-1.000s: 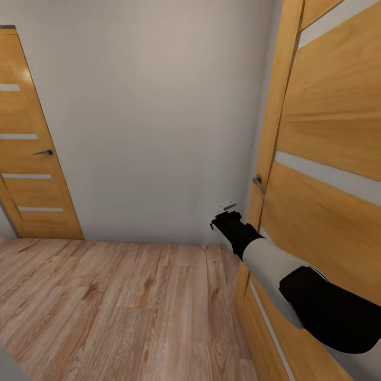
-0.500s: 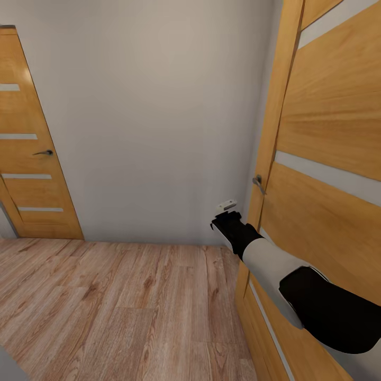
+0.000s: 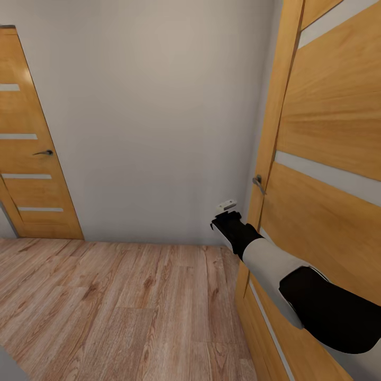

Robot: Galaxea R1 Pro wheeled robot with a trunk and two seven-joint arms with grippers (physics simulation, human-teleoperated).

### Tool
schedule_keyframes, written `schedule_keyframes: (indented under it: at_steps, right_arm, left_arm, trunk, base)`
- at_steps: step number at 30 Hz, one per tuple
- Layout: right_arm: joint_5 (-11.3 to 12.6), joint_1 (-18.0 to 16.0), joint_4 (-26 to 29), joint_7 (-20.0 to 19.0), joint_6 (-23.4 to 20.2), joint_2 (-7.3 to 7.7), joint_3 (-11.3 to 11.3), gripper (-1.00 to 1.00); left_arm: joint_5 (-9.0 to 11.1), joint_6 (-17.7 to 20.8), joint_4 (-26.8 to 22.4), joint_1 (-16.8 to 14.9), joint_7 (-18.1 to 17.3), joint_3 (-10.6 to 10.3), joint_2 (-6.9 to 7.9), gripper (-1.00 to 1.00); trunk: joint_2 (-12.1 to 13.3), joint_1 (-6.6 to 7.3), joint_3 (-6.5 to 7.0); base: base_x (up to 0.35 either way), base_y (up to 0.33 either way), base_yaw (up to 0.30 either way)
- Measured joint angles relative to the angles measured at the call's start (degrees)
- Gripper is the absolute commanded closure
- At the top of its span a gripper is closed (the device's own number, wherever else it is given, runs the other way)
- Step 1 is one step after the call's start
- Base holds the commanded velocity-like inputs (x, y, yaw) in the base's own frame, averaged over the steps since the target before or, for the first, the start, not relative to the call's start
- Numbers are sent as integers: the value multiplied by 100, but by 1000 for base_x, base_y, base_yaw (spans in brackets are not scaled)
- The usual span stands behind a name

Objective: Move the two storage containers from the living room to the garage. In the garage, place one container on the floor and stack the other container on top of it (either order is fine).

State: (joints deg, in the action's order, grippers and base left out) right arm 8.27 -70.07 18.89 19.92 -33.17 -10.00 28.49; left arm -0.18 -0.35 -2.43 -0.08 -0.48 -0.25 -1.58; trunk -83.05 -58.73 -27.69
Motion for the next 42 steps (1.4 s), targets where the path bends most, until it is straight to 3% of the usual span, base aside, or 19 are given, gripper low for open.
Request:
schedule_keyframes:
  at_steps: [17, 36, 39, 42]
  right_arm:
    - [1, 0, 1, -8, 6, 0, -6, -100]
    - [2, 1, 1, -8, -10, 0, -3, -100]
    - [-21, 0, -6, 155, -26, 0, 0, -100]
    - [-26, 1, -7, 617, -45, 0, 0, -100]
  left_arm:
    - [0, 7, 0, 0, -8, 0, 0, -100]
    - [2, 3, 0, 0, -2, 0, 0, -100]
    - [2, 3, 0, 0, -5, 0, 0, -100]
    - [2, 3, 0, 0, -1, 0, 0, -100]
  trunk:
    - [0, 2, 0]
    - [0, 0, 0]
    - [0, 0, 0]
    - [0, 0, 0]
  base:
    - [147, 0, 0]
    - [9, 0, 0]
    - [0, 0, 0]
    - [0, 0, 0]
